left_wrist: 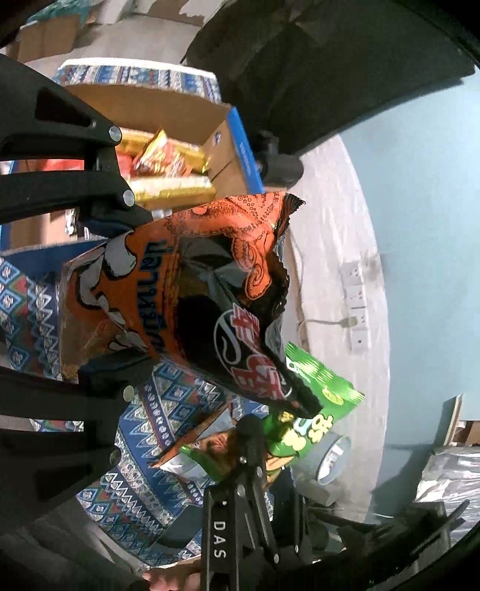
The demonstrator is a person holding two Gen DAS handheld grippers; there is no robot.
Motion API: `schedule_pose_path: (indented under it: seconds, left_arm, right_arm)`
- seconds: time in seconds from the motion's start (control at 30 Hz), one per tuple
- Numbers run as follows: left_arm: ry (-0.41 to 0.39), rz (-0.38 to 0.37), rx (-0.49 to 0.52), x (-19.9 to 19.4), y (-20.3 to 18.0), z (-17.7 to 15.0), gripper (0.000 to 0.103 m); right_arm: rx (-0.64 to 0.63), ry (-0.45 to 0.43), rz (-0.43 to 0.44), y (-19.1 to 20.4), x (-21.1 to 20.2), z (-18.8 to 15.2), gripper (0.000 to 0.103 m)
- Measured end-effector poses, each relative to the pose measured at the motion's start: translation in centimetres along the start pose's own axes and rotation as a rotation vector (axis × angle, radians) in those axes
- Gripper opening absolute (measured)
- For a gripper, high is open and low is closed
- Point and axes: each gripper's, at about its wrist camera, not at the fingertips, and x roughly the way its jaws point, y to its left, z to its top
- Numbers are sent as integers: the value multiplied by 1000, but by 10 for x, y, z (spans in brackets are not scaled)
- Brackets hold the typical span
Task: Organize snacks
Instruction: 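Lift the orange bag and green peanut bag and carry both over the box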
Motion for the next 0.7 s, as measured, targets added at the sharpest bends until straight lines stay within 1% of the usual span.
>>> schedule_pose_path:
  seconds: [0.17, 0.4, 0.7]
  left_arm:
    - [-30, 14, -11, -13, 13, 2, 51]
    - [-65, 56, -22, -25, 31, 1, 51]
    - [-65, 93, -77, -27, 66, -12, 51]
  right_arm:
    - [-29, -14, 26, 18, 2, 14, 45]
    - [-64, -27, 50, 42, 9, 34, 45]
    - [-108, -23, 80, 73, 27, 55, 45]
